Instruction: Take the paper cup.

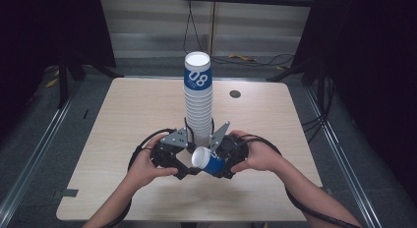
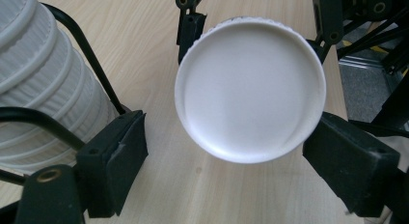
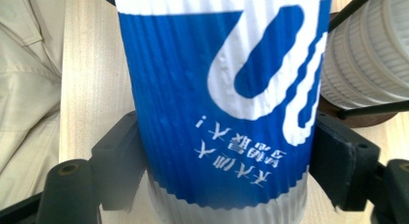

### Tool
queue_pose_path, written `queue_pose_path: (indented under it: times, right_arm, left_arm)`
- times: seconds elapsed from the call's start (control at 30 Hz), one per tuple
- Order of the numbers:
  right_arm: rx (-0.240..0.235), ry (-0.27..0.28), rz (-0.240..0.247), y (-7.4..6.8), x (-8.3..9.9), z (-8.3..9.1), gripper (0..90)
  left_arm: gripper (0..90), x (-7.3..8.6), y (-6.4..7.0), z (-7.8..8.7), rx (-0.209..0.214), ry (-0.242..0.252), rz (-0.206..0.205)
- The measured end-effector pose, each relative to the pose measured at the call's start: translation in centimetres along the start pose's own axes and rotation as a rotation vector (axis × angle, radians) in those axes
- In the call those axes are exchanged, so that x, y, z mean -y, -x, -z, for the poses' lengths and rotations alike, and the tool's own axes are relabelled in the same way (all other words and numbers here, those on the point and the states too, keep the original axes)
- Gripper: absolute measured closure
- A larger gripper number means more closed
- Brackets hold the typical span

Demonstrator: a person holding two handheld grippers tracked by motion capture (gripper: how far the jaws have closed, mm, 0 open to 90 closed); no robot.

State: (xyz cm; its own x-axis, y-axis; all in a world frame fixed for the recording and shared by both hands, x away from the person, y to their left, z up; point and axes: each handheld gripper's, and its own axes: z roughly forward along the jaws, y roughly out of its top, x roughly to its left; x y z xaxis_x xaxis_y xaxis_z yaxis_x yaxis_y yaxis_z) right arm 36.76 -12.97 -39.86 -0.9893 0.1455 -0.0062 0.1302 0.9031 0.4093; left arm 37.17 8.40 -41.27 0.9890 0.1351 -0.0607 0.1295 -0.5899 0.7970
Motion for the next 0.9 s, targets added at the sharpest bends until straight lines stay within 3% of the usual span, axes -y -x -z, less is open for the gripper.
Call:
queue_pose_path:
  times: [0.4, 0.9]
  right_arm:
    - [-0.003, -0.012, 0.021, 0.0, -0.1, -0.4, 21.6]
    - [-0.004, -0.064, 0.040, 0.0, -0.5, -0.6, 21.6]
  left_arm:
    - [15.8, -0.5, 0.0, -0.7, 0.020, -0.001, -0.002]
    - [16.1, -0.4, 0.2, -1.3, 0.036, -0.009, 0.001]
